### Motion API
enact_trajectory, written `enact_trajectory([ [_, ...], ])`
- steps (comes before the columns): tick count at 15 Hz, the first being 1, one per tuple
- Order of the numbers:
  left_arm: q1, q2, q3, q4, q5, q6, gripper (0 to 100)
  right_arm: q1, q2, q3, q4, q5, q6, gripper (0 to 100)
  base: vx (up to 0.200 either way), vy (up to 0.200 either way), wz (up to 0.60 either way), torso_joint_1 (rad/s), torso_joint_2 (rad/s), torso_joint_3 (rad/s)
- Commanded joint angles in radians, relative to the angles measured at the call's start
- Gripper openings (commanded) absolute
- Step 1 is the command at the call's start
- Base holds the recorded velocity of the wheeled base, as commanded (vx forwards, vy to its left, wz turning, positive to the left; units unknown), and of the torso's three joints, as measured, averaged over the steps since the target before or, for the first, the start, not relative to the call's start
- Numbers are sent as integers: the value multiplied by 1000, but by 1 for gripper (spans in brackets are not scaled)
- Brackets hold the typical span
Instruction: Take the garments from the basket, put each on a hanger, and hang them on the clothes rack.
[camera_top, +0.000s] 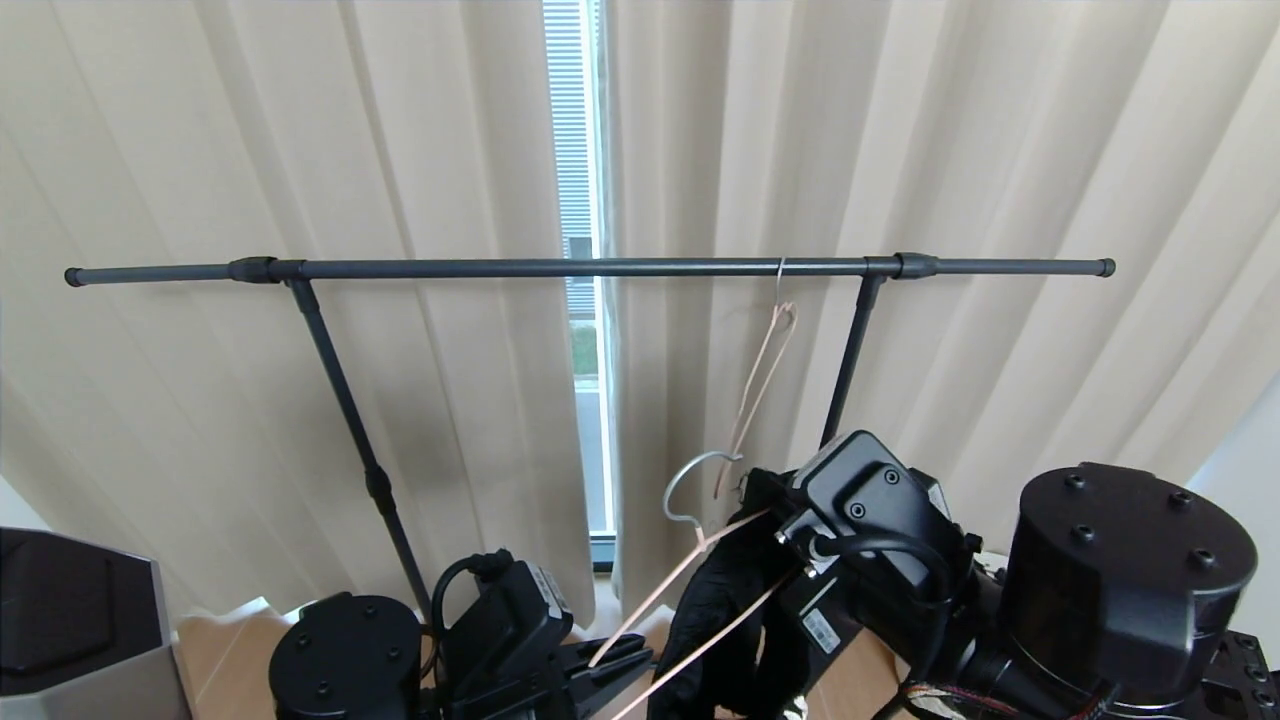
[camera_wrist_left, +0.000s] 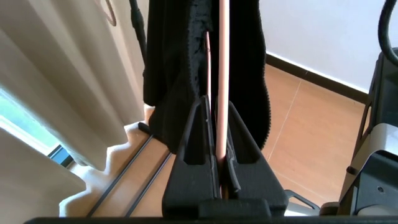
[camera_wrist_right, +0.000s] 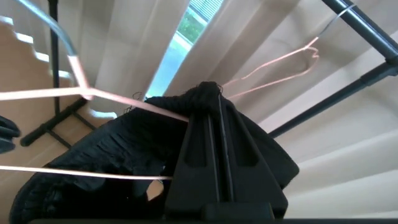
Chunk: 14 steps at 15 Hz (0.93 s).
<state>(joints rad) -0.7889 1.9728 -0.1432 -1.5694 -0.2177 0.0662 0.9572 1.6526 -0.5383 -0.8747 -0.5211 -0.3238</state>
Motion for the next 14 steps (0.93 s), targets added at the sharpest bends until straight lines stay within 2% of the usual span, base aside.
enact_trajectory([
  [1,0,-2,-1,-1,0,0,0,34,-7,-15,-3,4,26,0,0,0,0,0,0,0],
  [3,0,0,-1,-1,0,0,0,44,-7,-19,-3,19,46,0,0,0,0,0,0,0],
  [4,0,-2,1,-1,0,1,0,46,-14,-14,-3,64,57,0,0,0,0,0,0,0],
  [5,0,-3,1,-1,0,1,0,46,-19,-14,-3,78,62,0,0,0,0,0,0,0],
  [6,2,-3,-1,-1,0,1,0,58,-37,-15,0,136,106,0,0,0,0,0,0,0],
  [7,2,-3,-1,-1,0,1,0,58,-43,-15,5,161,115,0,0,0,0,0,0,0],
  [14,5,-63,8,-1,0,1,0,-22,-46,-12,-7,220,123,0,0,0,0,0,0,0],
])
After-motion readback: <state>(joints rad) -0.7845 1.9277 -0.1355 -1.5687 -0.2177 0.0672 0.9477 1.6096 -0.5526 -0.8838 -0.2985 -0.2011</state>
